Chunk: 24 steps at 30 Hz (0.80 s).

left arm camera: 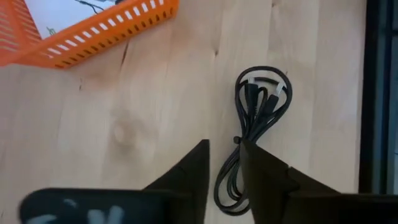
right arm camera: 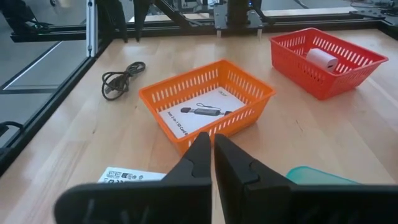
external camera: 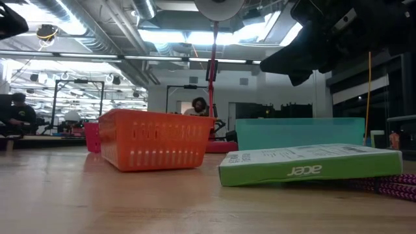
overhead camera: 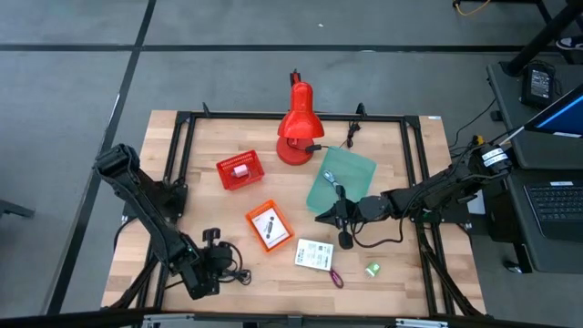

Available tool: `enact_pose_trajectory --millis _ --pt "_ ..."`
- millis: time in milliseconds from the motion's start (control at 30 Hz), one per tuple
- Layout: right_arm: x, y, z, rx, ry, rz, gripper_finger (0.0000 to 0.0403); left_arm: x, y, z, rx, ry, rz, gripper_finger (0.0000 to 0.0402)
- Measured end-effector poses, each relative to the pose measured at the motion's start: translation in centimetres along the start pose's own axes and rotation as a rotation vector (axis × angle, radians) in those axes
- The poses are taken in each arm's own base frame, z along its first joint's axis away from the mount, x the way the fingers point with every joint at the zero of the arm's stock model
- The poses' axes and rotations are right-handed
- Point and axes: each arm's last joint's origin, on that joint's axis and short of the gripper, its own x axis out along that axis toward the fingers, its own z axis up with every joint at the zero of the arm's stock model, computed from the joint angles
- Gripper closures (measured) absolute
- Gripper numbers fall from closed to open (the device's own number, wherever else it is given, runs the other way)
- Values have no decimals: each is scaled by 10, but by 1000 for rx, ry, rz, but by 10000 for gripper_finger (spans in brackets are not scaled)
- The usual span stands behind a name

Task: Pick and place items into bin
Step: Put the black charger cable into the blue bin

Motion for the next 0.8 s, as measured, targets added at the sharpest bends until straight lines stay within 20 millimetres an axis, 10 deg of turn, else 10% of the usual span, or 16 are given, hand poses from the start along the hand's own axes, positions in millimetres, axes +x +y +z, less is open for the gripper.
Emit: enact_pose_trajectory --millis 400,800 --pt "0 0 0 24 0 1 399 4 -7 -6 -68 36 -30 216" --pt "0 0 0 22 1 0 399 16 -12 -17 -67 13 -63 219"
